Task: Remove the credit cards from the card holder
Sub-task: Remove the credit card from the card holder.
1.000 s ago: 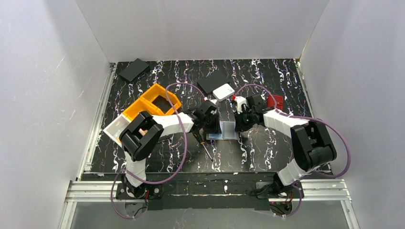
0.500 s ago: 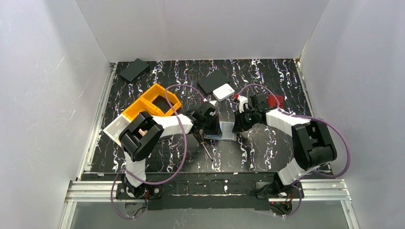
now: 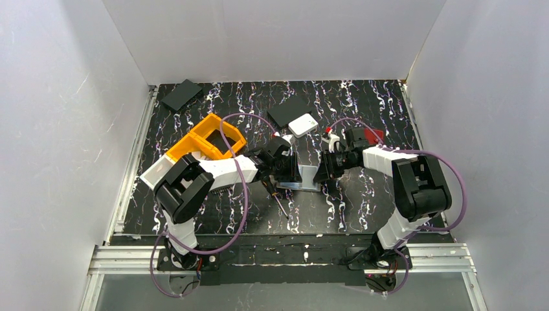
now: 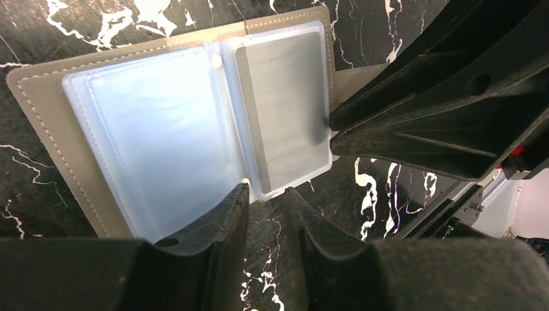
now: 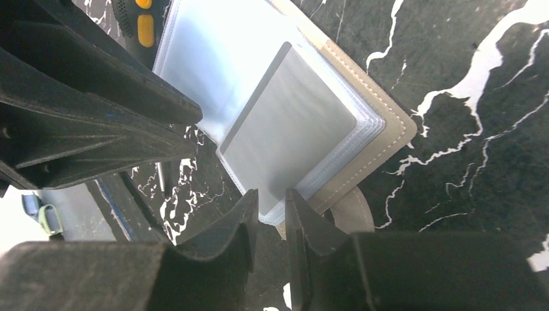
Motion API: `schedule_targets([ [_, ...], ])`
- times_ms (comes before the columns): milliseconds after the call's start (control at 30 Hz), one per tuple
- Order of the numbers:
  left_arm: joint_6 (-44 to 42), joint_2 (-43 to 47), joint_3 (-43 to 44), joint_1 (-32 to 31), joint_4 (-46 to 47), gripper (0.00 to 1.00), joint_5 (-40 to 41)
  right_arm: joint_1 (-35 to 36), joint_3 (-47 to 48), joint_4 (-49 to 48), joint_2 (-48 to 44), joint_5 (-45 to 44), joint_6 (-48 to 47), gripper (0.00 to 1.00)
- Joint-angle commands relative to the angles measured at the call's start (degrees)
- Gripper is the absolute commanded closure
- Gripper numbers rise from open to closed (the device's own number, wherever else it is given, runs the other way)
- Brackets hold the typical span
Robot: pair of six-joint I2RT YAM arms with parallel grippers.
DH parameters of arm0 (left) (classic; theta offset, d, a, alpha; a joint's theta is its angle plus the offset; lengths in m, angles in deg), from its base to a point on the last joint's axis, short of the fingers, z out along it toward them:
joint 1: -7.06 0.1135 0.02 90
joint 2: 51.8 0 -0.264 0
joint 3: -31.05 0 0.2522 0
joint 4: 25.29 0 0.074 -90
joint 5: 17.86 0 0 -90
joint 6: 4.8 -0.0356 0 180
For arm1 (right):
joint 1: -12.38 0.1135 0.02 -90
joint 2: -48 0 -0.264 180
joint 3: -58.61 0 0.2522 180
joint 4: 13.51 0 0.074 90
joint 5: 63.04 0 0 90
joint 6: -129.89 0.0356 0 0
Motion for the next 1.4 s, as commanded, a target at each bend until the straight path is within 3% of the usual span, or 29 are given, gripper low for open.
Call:
schedule_targets([
  [0, 0.08, 0.29, -0.34, -0.27, -0.11, 0.77, -1.4, -0.22, 1.43, -1.49, 1.04, 3.11, 2.24, 0.68],
  [500, 0.06, -4.14, 0.94, -0.28, 0.32, 0.8, -3.87, -0.99, 1.25, -1.15, 1.89, -0.29, 2.71, 0.63],
  [800, 0.27, -5.3, 0.67, -0.28, 0.6, 0.85, -5.7, -1.01, 0.84, -2.84, 1.08, 7.46, 3.57, 0.64],
  [1133, 0.62, -5.9, 0.86, -0.32, 0.95, 0.85, -6.8, -1.18, 0.9, -2.81, 1.88, 8.76, 3.79, 0.64],
  [1367, 1.17, -5.01, -0.01, -0.29, 1.74, 0.85, -7.26, -1.51, 0.11, -5.0, -0.03, 16.39, 4.94, 0.64],
])
